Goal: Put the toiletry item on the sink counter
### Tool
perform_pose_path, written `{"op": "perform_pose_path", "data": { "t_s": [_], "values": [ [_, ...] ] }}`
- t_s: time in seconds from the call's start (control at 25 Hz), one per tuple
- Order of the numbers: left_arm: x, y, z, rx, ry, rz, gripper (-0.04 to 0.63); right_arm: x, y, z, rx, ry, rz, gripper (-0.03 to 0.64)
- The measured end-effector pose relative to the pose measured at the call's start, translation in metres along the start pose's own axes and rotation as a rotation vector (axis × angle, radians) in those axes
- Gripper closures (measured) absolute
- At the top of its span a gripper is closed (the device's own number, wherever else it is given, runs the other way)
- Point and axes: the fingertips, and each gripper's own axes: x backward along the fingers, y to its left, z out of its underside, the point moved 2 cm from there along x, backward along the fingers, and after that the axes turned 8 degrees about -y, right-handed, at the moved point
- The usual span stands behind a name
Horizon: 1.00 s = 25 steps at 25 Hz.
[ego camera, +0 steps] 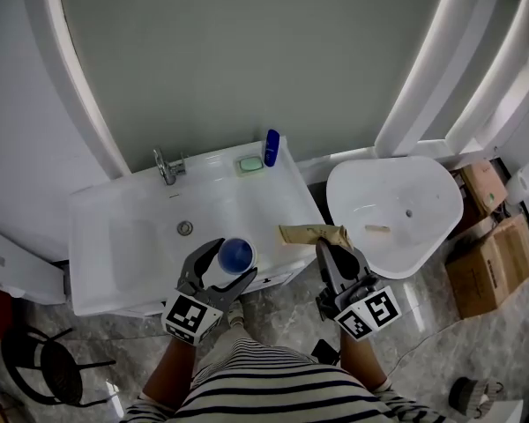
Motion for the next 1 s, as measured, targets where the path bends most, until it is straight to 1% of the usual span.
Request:
{"op": "perform_pose_path", "data": {
  "t_s": [0.4, 0.72, 1.0],
  "values": [
    [-0.055, 0.089, 0.001, 0.000, 0.009, 0.000, 0.242, -0.092, -0.042, 0.015, 0.011, 0.000, 0.010, 0.607],
    [-0.087, 0.162, 0.006, 0.006, 0.017, -0.020, 0.242, -0.164, -0.058, 0.029, 0.038, 0.002, 0.011, 0.607],
    [-0.111, 0.195, 0.019, 0.001, 0.038, -0.039, 0.242, -0.196, -0.072, 0.037, 0.065, 0.011, 0.012, 0.607]
  ]
}}
